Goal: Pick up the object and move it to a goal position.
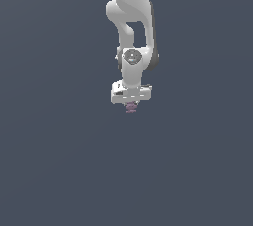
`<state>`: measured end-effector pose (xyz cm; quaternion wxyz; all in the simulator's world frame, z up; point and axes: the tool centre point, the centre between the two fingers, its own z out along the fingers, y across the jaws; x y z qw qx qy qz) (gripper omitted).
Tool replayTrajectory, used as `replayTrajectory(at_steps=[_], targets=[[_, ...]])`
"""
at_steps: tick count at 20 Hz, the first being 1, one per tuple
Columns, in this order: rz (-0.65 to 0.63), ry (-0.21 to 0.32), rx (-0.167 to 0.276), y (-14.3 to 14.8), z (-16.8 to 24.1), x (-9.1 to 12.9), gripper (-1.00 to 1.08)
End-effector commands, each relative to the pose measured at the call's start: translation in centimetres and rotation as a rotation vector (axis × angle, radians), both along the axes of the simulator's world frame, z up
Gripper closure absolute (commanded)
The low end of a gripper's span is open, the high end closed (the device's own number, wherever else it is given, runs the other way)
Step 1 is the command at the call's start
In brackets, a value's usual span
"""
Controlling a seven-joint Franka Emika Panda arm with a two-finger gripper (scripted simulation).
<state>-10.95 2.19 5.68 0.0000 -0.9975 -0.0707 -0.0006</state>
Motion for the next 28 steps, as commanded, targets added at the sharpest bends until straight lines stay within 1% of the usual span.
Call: replayTrajectory(at_steps=[1, 9, 15, 21, 28], targets=[[0.0, 0.001, 0.0, 0.0, -0.1, 0.0, 1.08], [0.0, 0.0, 0.0, -0.1, 0.0, 0.0, 1.08], [0.0, 0.0, 0.0, -1.9, 0.4, 0.8, 1.08], [0.0, 0.0, 0.0, -6.1, 1.2, 2.5, 1.08], [0.0, 0.0, 0.0, -12.7, 2.6, 5.4, 1.08]])
